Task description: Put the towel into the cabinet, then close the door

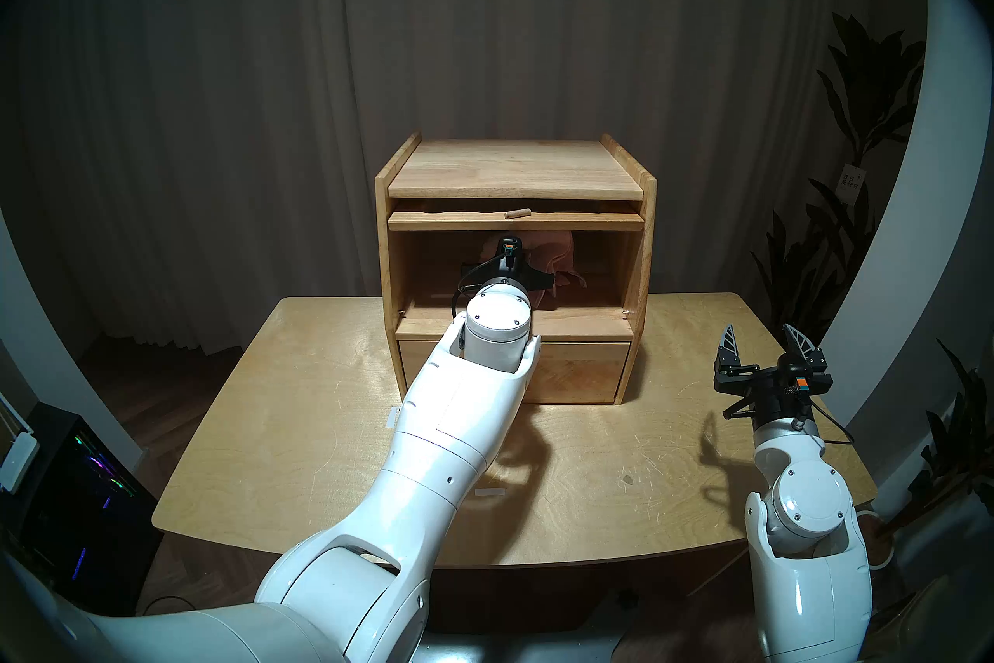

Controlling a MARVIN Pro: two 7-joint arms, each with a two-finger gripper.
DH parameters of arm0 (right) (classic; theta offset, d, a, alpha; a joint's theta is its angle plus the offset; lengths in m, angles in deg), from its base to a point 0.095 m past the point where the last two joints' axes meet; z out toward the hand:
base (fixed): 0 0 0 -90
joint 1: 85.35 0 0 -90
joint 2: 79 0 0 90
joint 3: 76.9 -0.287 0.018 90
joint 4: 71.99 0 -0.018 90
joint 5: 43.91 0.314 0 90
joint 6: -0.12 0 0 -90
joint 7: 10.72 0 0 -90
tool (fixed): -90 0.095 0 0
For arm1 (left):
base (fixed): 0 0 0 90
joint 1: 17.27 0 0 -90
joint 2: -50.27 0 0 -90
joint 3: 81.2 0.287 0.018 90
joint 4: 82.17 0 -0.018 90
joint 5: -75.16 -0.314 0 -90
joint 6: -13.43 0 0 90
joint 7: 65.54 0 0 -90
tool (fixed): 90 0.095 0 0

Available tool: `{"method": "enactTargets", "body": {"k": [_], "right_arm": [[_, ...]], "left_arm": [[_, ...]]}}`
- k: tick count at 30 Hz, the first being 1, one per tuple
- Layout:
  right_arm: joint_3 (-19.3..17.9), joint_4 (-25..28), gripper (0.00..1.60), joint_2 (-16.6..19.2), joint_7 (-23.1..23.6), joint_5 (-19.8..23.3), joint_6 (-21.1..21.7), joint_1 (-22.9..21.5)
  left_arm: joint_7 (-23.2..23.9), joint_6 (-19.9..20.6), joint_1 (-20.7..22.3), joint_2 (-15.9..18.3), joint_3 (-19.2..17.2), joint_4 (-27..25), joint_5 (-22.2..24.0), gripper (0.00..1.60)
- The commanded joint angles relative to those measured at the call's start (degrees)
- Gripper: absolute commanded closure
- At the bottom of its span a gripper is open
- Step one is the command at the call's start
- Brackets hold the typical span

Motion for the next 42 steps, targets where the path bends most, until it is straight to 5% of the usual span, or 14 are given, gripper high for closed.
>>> {"method": "enactTargets", "body": {"k": [1, 10, 12, 13, 20, 29, 42], "right_arm": [[0.07, 1.36, 0.0, -0.04, 0.0, 0.06, -0.22, -0.1], [0.07, 1.36, 0.0, -0.04, 0.0, 0.06, -0.22, -0.1], [0.07, 1.37, 0.0, -0.04, 0.0, 0.06, -0.22, -0.1], [0.07, 1.37, 0.0, -0.04, 0.0, 0.06, -0.22, -0.1], [0.07, 1.24, 0.0, -0.02, 0.0, 0.04, -0.27, -0.17], [0.06, 0.74, 0.0, 0.05, 0.0, 0.01, -0.27, -0.39], [0.04, -0.01, 0.0, 0.1, 0.0, 0.0, -0.24, -0.55]], "left_arm": [[-2.34, -1.65, 4.85, -1.08, -0.24, 2.24, -1.52, 1.6], [-3.47, -1.67, 6.02, -1.87, -0.35, 4.0, -1.45, 1.6], [-3.78, -1.19, 5.28, -1.95, -0.37, 2.84, -1.39, 0.66], [-3.86, -0.96, 4.85, -1.97, -0.39, 2.19, -1.31, 0.0], [-2.16, 1.03, -0.96, -2.86, 0.09, -4.58, 1.18, 0.0], [-0.18, 2.31, -7.28, 1.77, 5.77, -10.85, 4.2, 0.0], [-2.44, 3.7, -16.63, 9.32, 4.32, -21.87, 2.16, 0.0]]}}
